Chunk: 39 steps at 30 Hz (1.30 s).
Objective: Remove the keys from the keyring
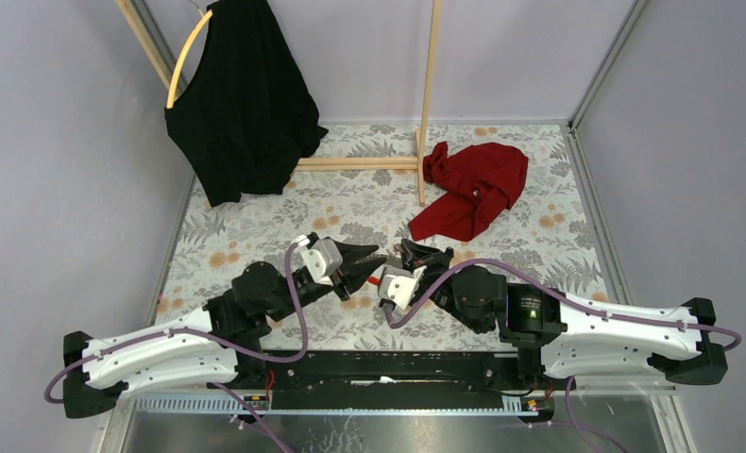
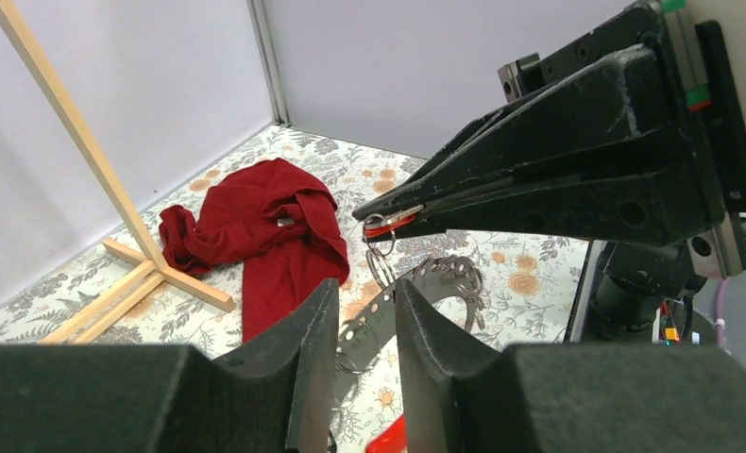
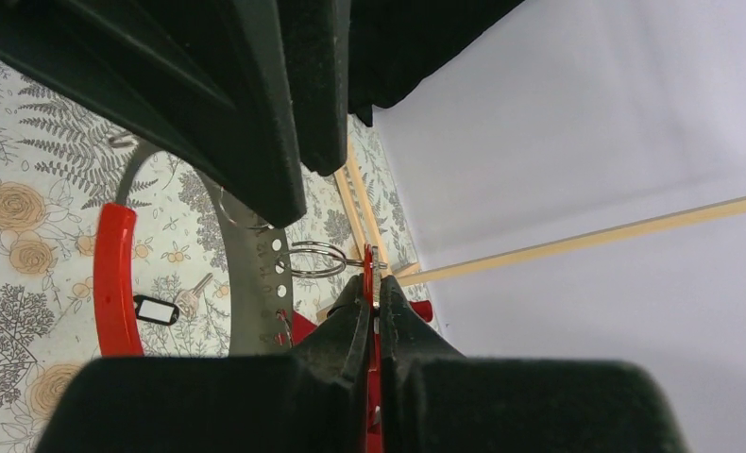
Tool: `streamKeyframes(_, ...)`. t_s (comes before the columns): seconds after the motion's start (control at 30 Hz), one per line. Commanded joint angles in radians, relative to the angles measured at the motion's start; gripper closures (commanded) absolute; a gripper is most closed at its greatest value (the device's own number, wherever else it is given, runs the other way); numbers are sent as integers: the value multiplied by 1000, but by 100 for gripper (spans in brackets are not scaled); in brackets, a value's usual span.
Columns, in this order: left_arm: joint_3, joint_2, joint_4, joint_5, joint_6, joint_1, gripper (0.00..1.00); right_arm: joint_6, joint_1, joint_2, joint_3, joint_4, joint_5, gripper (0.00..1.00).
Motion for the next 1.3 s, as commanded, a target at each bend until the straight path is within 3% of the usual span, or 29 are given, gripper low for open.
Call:
streamKeyframes(0.0, 72, 10, -9, 13, 54, 1, 68, -12, 1, -12, 59, 27, -11, 100)
streamKeyframes(0.93, 126, 124, -12, 9, 34, 2, 68, 42, 15, 11, 81, -4, -14, 100)
streamKeyframes(1.2, 103, 123, 34, -2, 26, 2, 71, 65, 19, 5, 76, -16, -13, 100)
streamKeyframes(1.27, 98, 123, 42, -3, 28, 2, 78, 71, 20, 2, 73, -16, -10, 100)
